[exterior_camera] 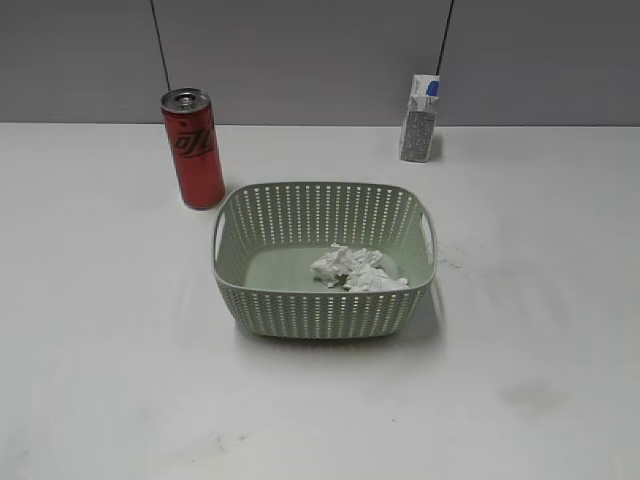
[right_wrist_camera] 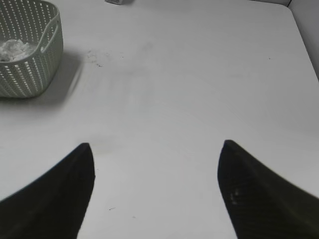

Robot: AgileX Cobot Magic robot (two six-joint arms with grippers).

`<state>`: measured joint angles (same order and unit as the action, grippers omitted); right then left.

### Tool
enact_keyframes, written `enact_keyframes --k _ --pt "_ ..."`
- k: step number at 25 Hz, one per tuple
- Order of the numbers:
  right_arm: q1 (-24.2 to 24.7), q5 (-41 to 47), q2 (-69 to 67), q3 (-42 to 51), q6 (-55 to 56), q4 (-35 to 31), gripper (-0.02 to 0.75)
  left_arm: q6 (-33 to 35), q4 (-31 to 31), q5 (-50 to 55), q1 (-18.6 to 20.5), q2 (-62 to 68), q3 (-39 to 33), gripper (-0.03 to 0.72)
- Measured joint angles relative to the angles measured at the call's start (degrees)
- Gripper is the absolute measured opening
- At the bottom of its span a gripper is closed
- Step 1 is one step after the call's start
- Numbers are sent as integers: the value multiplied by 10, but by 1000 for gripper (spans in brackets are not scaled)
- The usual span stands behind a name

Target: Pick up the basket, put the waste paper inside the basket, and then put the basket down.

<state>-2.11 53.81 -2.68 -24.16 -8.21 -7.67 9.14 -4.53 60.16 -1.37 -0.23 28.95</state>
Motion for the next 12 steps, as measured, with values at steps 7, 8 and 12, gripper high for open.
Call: enact_keyframes --k 7,8,12 --pt "0 0 0 0 0 -8 580 0 0 1 0 0 -2 591" --pt "0 0 0 0 0 -8 580 0 0 1 0 0 -2 591" --pt "0 0 0 0 0 -9 580 0 0 1 0 0 -2 591"
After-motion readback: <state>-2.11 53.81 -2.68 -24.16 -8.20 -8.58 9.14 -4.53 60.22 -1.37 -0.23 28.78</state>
